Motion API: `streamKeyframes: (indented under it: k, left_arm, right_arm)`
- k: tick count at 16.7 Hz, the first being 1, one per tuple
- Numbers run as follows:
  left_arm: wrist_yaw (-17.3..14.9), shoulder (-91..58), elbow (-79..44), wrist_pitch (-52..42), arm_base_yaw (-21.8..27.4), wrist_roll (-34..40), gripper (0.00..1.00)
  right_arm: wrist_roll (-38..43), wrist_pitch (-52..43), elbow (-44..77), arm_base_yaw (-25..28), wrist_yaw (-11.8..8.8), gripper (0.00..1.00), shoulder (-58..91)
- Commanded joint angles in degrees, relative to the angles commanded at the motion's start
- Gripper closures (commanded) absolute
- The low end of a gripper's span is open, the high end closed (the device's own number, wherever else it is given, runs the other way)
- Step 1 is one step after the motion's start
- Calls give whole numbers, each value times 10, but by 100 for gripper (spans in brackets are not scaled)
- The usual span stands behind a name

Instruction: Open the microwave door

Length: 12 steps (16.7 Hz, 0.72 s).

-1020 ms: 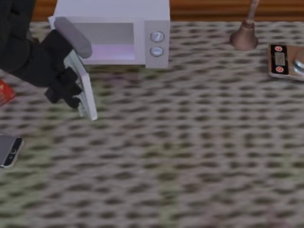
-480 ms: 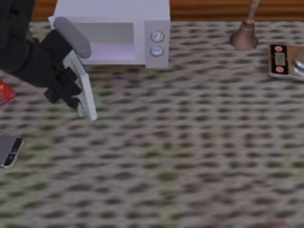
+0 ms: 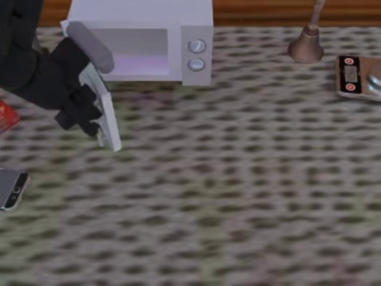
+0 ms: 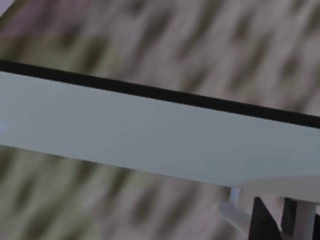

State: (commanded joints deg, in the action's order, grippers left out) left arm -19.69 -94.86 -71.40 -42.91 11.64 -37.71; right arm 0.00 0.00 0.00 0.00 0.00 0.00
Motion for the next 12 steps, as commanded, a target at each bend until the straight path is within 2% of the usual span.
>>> streamKeyframes:
  k: [7,12]
  left_arm:
    - [-4,-3,0,-4,-2,-8,100]
    - [-28,-8,-9,-34,-31,-78,100]
  right_arm:
    - [0,0,0,0,0,0,0]
    - [0,0,0,0,0,0,0]
